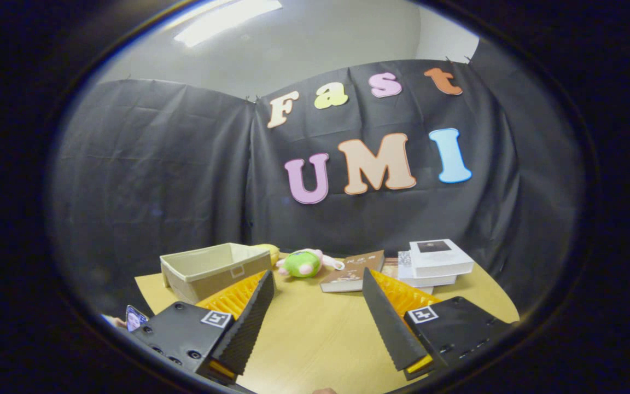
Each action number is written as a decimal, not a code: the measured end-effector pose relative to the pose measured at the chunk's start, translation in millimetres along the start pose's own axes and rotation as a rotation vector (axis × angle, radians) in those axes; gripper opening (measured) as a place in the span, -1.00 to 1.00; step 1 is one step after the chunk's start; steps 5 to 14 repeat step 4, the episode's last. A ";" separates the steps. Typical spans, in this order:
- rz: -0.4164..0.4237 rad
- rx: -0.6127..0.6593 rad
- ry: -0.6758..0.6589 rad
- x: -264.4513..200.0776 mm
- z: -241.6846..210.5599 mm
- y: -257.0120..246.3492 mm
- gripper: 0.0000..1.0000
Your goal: Open the storage box then place both shoes into the box .Put the left shoe in first, then the right shoe, with the right side of both shoes facing outward in a uniform manner.
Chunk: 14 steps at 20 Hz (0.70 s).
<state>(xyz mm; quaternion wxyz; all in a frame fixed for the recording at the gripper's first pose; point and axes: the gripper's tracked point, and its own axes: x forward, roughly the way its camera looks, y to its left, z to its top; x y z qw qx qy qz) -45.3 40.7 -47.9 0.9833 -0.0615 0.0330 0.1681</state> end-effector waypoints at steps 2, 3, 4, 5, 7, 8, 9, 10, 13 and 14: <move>-0.018 -0.013 -0.010 -10.1 -0.9 -6.0 1.00; -0.031 -0.020 -0.014 -11.6 -2.3 -10.0 1.00; -0.037 -0.021 -0.006 -13.3 -5.0 -11.9 1.00; -0.037 -0.021 -0.006 -13.3 -5.0 -11.9 1.00; -0.037 -0.021 -0.006 -13.3 -5.0 -11.9 1.00; -0.037 -0.021 -0.006 -13.3 -5.0 -11.9 1.00; -0.037 -0.021 -0.006 -13.3 -5.0 -11.9 1.00; -0.037 -0.021 -0.006 -13.3 -5.0 -11.9 1.00; -0.037 -0.021 -0.006 -13.3 -5.0 -11.9 1.00; -0.037 -0.021 -0.006 -13.3 -5.0 -11.9 1.00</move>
